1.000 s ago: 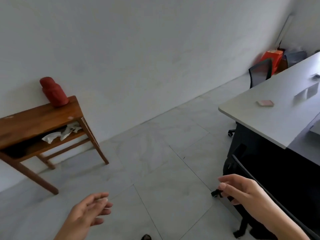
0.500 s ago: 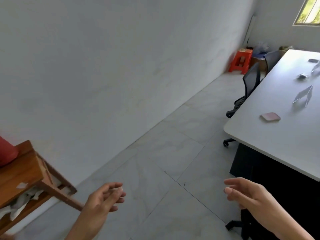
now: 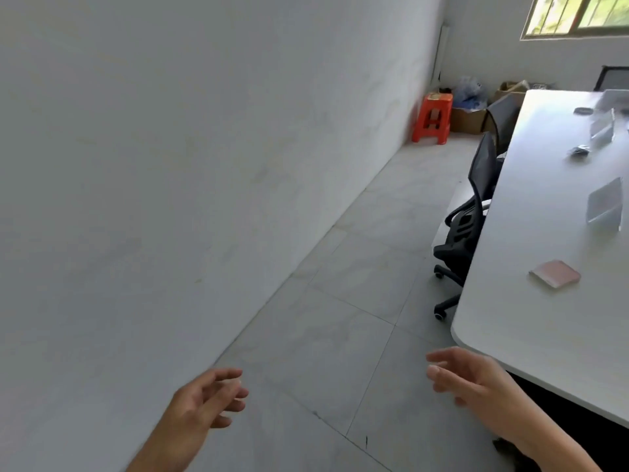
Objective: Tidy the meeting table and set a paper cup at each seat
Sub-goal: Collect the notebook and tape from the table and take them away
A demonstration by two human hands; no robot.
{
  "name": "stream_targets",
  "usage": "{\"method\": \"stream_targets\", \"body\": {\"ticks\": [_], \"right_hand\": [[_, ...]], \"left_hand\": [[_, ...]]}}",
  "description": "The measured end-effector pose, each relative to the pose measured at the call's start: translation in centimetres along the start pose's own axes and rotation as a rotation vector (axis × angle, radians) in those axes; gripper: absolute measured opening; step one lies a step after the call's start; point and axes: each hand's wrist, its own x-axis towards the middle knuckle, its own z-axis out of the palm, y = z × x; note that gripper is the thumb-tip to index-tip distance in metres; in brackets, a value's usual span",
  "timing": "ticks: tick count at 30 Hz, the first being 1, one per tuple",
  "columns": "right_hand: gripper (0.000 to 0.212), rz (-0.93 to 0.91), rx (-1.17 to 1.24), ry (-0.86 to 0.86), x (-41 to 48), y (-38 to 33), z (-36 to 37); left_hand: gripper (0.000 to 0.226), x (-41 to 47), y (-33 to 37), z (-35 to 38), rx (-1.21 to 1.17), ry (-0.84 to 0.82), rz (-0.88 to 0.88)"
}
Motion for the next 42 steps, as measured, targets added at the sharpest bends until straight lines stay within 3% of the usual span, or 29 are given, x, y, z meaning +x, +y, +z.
{"method": "stream_targets", "body": {"ticks": [2, 7, 17, 23, 31, 36, 42], "right_hand": [[0.016, -0.018, -0.053, -0.010, 3.9, -1.9, -1.1], [0.014, -0.018, 0.003, 0.022, 11.2, -4.8, -3.5], [0.014, 0.231, 0.081, 0.235, 25.7, -5.1, -7.0], [0.014, 0.344, 0.163, 0.414, 29.5, -5.4, -11.3], [0.012, 0.568, 0.338, 0.650, 34.8, 2.6, -18.0], [0.033, 0.788, 0.263, 0.940, 40.5, 11.9, -24.8], [0.063, 1.131, 0.022, 1.049, 45.1, 19.4, -29.8]], "left_hand": [[0.011, 4.4, 1.2, 0.0, -0.030, 0.044, 0.020], [0.014, 14.2, 2.7, 0.8, -0.019, 0.035, -0.046], [0.012, 39.8, 11.2, 6.0, 0.054, -0.182, 0.015], [0.010, 50.8, 18.8, 14.4, 0.193, -0.441, 0.075], [0.013, 58.7, 24.7, 29.9, 0.341, -0.700, 0.125], [0.014, 61.6, 28.8, 38.7, 0.474, -0.823, 0.150], [0.013, 63.1, 33.2, 46.4, 0.536, -0.915, 0.208]]}}
